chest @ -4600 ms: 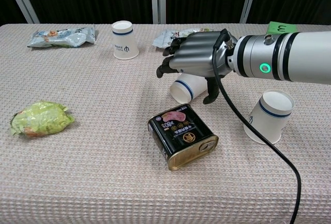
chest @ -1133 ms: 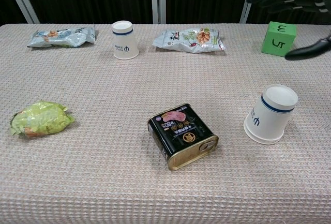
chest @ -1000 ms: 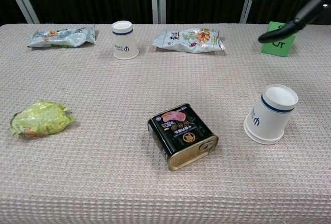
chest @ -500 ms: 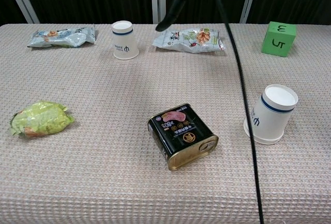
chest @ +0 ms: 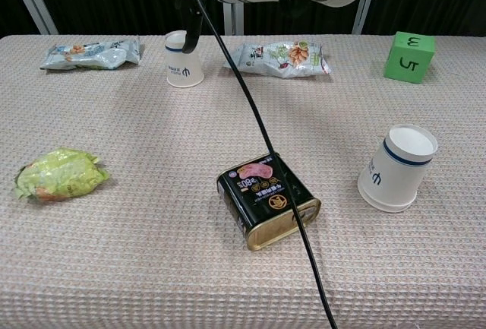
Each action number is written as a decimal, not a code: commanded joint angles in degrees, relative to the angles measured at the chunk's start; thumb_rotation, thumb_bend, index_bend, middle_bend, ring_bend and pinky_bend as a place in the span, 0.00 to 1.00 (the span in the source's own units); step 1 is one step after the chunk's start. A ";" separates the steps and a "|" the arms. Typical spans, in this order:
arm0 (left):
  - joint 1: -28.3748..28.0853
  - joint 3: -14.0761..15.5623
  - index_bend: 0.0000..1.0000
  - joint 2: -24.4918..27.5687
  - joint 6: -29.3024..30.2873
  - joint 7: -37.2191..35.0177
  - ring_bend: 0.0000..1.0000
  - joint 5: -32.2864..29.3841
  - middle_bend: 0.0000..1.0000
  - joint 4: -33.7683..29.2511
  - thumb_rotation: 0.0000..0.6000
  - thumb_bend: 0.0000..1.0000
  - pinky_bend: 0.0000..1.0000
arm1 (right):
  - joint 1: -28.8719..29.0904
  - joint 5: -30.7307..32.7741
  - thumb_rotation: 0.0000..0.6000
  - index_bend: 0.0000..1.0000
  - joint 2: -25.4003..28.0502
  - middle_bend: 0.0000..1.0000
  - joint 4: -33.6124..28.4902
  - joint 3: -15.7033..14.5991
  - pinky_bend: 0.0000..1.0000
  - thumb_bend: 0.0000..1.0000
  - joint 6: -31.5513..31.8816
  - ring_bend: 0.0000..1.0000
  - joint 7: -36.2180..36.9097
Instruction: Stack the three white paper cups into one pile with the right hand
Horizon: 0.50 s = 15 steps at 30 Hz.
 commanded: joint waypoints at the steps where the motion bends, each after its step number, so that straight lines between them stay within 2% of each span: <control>1: 0.32 -0.08 0.22 -0.17 0.25 -0.56 0.13 -0.21 0.15 0.32 1.00 0.19 0.15 | 1.95 2.83 1.00 0.01 -3.80 0.12 5.59 -0.78 0.00 0.11 -3.16 0.00 -2.95; 10: 1.12 -0.20 0.22 -0.37 0.53 -1.98 0.13 -0.77 0.15 1.33 1.00 0.19 0.15 | 2.83 4.38 1.00 0.02 -8.50 0.14 14.49 -0.25 0.00 0.13 -7.44 0.00 -5.82; 15: 1.26 -0.26 0.22 -0.40 0.45 -2.29 0.13 -0.81 0.15 1.55 1.00 0.19 0.14 | 3.10 3.49 1.00 0.03 -10.11 0.15 17.48 0.81 0.00 0.14 -8.95 0.00 -5.73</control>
